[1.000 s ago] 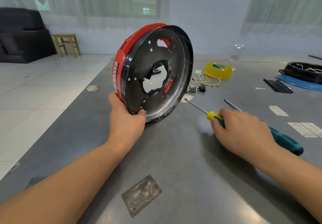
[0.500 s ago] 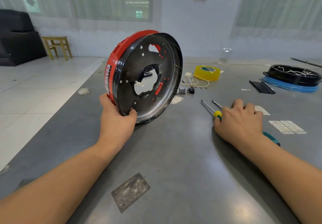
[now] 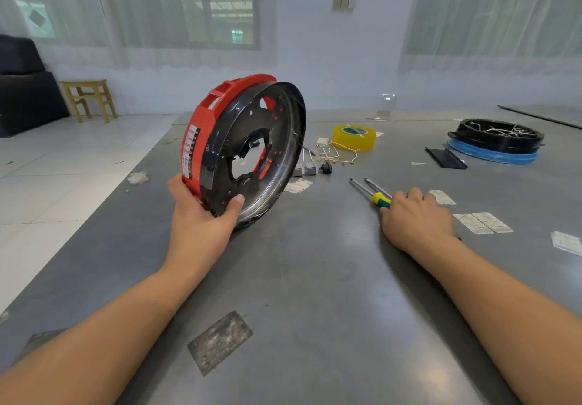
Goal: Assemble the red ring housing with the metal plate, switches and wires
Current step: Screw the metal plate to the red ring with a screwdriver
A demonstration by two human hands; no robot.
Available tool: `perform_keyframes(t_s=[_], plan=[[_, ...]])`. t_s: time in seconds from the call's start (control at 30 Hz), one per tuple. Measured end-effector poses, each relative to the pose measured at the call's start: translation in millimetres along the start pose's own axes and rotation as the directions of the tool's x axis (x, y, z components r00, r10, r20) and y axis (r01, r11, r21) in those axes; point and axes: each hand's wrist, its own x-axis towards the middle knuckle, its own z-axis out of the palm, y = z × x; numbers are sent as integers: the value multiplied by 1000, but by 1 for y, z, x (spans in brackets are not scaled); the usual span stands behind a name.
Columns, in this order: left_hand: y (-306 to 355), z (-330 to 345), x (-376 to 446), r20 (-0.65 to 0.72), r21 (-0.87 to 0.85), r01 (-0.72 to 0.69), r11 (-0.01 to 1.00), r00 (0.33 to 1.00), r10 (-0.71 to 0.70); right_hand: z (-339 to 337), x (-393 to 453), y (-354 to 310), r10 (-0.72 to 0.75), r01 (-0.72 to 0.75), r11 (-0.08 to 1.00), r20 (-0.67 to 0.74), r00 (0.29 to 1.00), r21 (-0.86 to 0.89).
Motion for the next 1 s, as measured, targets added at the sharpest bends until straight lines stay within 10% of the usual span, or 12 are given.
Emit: perform_keyframes(t_s=[0.3, 0.57, 0.73, 1.0], plan=[[11, -14, -5, 23, 148, -242, 959, 970, 241, 8, 23, 18, 113, -109, 993, -90, 990, 46], [18, -9, -12, 311, 298, -634, 713, 771, 556, -1, 10, 11, 40, 7, 991, -346, 937, 133], [16, -9, -11, 483, 311, -807, 502, 589, 648, -17, -12, -2, -85, 423, 664, -500, 862, 616], [21, -7, -18, 590, 246, -856, 455, 505, 630, -20, -34, -27, -406, 358, 433, -176, 897, 827]])
